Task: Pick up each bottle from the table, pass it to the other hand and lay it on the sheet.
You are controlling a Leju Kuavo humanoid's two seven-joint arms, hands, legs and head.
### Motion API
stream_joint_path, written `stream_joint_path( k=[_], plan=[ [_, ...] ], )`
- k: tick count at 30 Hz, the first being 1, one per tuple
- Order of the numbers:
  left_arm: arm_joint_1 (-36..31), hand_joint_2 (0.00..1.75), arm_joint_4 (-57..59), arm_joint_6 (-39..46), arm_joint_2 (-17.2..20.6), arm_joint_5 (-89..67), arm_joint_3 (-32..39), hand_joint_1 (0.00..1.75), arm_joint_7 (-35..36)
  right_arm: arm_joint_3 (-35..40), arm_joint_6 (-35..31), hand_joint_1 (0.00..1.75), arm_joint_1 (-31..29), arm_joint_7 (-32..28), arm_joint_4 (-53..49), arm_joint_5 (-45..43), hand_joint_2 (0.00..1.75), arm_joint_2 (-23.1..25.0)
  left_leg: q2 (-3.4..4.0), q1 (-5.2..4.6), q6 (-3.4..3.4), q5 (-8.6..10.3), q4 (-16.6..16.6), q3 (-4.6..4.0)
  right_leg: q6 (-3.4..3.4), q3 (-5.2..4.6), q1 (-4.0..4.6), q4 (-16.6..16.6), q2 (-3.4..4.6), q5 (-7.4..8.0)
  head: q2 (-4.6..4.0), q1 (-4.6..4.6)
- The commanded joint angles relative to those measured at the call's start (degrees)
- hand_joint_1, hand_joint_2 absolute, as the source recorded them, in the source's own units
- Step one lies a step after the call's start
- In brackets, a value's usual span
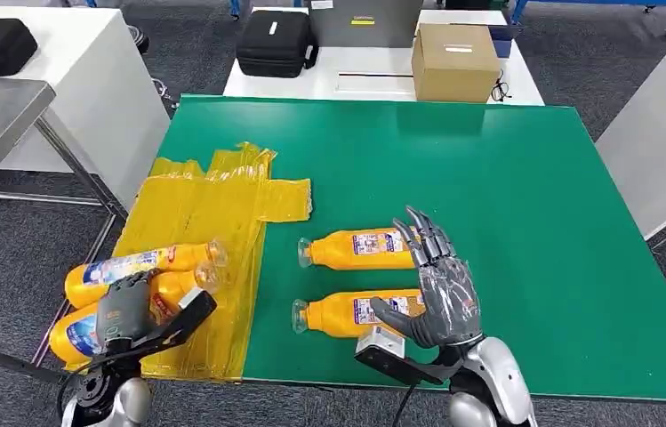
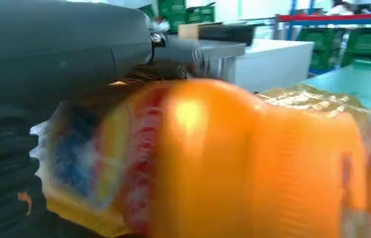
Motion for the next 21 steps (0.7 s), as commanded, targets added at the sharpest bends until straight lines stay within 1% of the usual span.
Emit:
stream_joint_path(
  k=[1, 2, 5, 6, 8, 9, 11, 14, 17, 18, 19, 21],
  plan=[
    [-0.8, 1.75, -0.3, 8.3, 0.3, 1.7, -1.4, 0.00, -4.3, 1.2, 0.7, 0.00, -1.5, 0.0, 4.3, -0.1, 1.75, -0.7, -0.05, 0.04, -0.06, -0.03, 0.0, 0.09, -0.05, 0.12, 0.04, -0.1, -0.03, -0.03, 0.00, 0.00],
    [-0.4, 1.75, -1.0, 8.8, 0.1, 2.2, -1.5, 0.00, -4.7, 1.2, 0.6, 0.00, -1.4, 0.0, 4.4, -0.1, 1.75, -0.7, -0.07, 0.11, -0.10, -0.07, 0.0, 0.21, -0.09, 0.27, 0.10, -0.1, -0.04, -0.06, 0.00, 0.04],
    [0.4, 1.75, -2.6, 10.0, 0.0, 2.3, -2.2, 0.00, -5.5, 1.2, 0.5, 0.00, -1.3, 0.0, 4.7, 0.0, 1.75, -0.8, 0.01, 0.03, -0.05, -0.03, 0.0, 0.05, -0.04, 0.08, 0.03, 0.0, 0.03, -0.01, 0.00, 0.02],
    [0.4, 1.75, -2.6, 10.0, 0.0, 2.3, -2.2, 0.00, -5.5, 1.2, 0.5, 0.00, -1.3, 0.0, 4.7, 0.0, 1.75, -0.8, 0.01, 0.09, -0.09, -0.07, 0.0, 0.15, -0.07, 0.21, 0.09, -0.1, 0.04, -0.04, 0.00, 0.02],
    [0.9, 1.75, -3.6, 10.8, 0.0, 2.2, -2.7, 0.00, -6.1, 1.1, 0.5, 0.00, -1.2, 0.0, 4.8, 0.0, 1.75, -0.8, 0.00, 0.02, -0.05, -0.02, 0.0, 0.05, -0.04, 0.08, 0.02, -0.1, 0.01, -0.02, 0.00, 0.02],
    [0.9, 1.75, -3.6, 10.8, 0.0, 2.2, -2.7, 0.00, -6.1, 1.1, 0.5, 0.00, -1.2, 0.0, 4.8, 0.0, 1.75, -0.8, 0.01, 0.06, -0.08, -0.06, 0.0, 0.13, -0.07, 0.18, 0.06, -0.1, 0.03, -0.03, 0.00, 0.02],
    [2.3, 1.75, -6.1, 13.6, 0.4, 6.5, -4.8, 0.00, -10.3, 1.2, 0.3, 0.00, -0.8, -0.2, 5.0, 0.1, 1.75, -1.1, 0.01, 0.03, -0.05, -0.03, 0.0, 0.02, -0.04, 0.06, 0.03, -0.1, 0.02, 0.00, 0.00, 0.02],
    [5.2, 1.75, -11.7, 16.7, 0.1, 7.2, -7.5, 0.00, -14.1, 1.4, 0.1, 0.00, 0.0, -0.5, 5.3, 0.4, 1.75, -1.3, -0.02, 0.12, -0.09, -0.11, 0.0, 0.15, -0.08, 0.23, 0.12, -0.1, 0.01, -0.06, 0.00, 0.02],
    [6.0, 1.75, -13.1, 16.7, 0.0, 8.6, -8.6, 0.00, -15.0, 1.4, 0.0, 0.00, 0.1, -0.5, 5.4, 0.4, 1.75, -1.3, -0.01, 0.02, -0.04, -0.05, 0.0, 0.02, -0.03, 0.06, 0.02, -0.1, 0.00, -0.03, 0.00, 0.02],
    [6.0, 1.75, -13.1, 16.7, 0.0, 8.6, -8.6, 0.00, -15.0, 1.4, 0.0, 0.00, 0.1, -0.5, 5.4, 0.4, 1.75, -1.3, -0.03, 0.08, -0.07, -0.10, 0.0, 0.11, -0.06, 0.18, 0.08, -0.1, -0.01, -0.07, 0.00, 0.02],
    [6.1, 1.75, -13.6, 16.2, 0.8, 10.7, -10.1, 0.00, -16.9, 1.4, -0.1, 0.00, 0.0, -0.6, 5.5, 0.5, 1.75, -1.3, -0.02, 0.06, -0.06, -0.07, 0.0, 0.09, -0.05, 0.15, 0.06, -0.1, -0.01, -0.04, 0.00, 0.02],
    [6.7, 1.75, -14.9, 15.3, 0.8, 12.4, -11.6, 0.00, -19.2, 1.3, 0.0, 0.00, -0.2, -0.7, 5.6, 0.7, 1.75, -1.2, -0.02, 0.07, -0.08, -0.07, 0.0, 0.11, -0.07, 0.17, 0.07, -0.1, 0.00, -0.04, 0.00, 0.02]
  ],
)
